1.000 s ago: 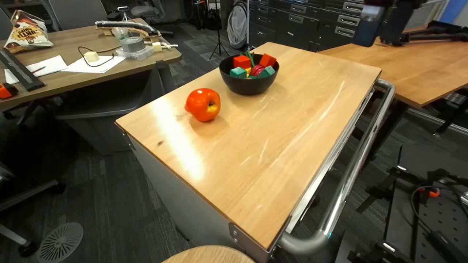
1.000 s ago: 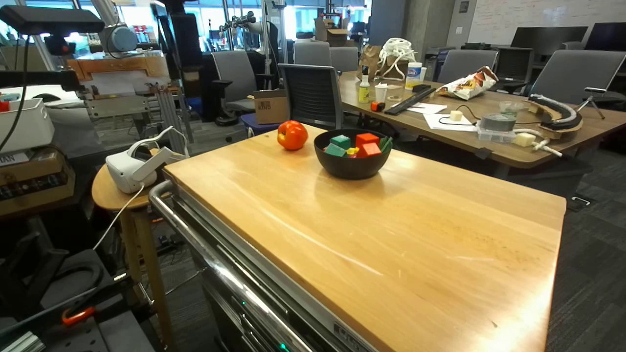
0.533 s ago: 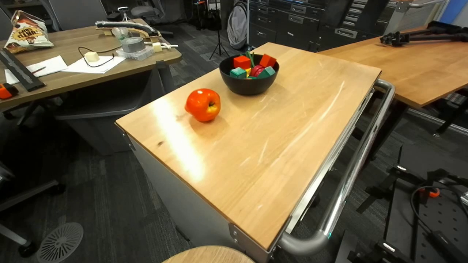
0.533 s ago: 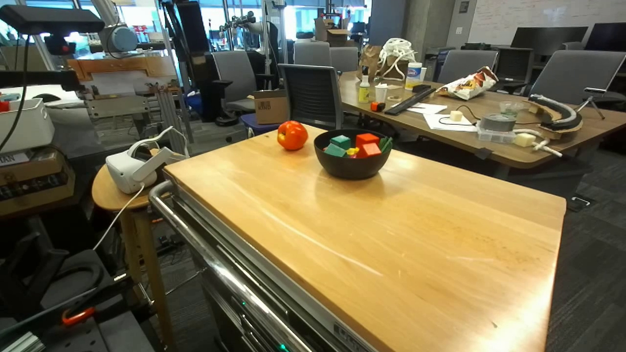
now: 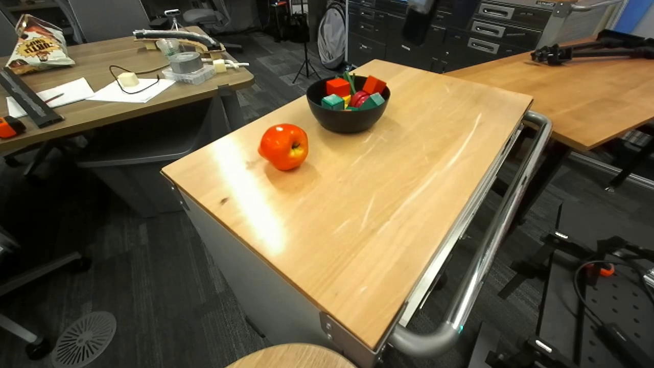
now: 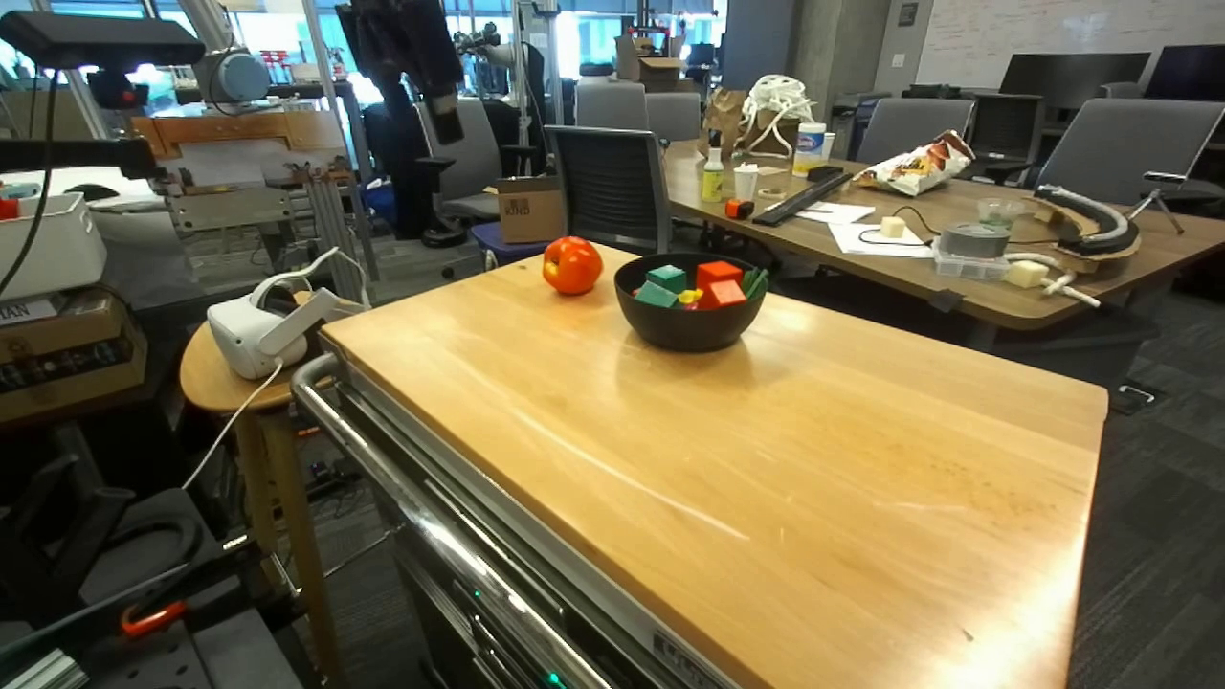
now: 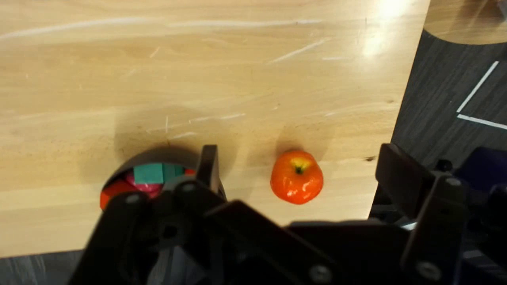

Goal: Move the apple to the other side of the bowl and take all the items out of the bowl

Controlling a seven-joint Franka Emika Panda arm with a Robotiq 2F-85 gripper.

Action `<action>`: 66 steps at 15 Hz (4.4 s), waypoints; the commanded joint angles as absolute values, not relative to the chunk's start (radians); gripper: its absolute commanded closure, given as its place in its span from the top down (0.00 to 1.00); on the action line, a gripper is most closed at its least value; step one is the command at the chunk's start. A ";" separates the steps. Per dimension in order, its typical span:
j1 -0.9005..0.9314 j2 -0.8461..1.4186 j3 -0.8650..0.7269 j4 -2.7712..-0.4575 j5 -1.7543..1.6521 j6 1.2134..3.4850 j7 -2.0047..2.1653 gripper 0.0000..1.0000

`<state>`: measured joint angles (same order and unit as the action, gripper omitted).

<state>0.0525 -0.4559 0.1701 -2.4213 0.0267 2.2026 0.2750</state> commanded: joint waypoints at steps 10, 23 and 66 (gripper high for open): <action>0.075 0.303 0.148 -1.722 -0.032 2.174 0.056 1.00; 0.087 0.459 0.127 -1.646 -0.009 2.101 0.023 1.00; -0.235 0.208 -0.092 -2.056 0.363 2.567 0.159 1.00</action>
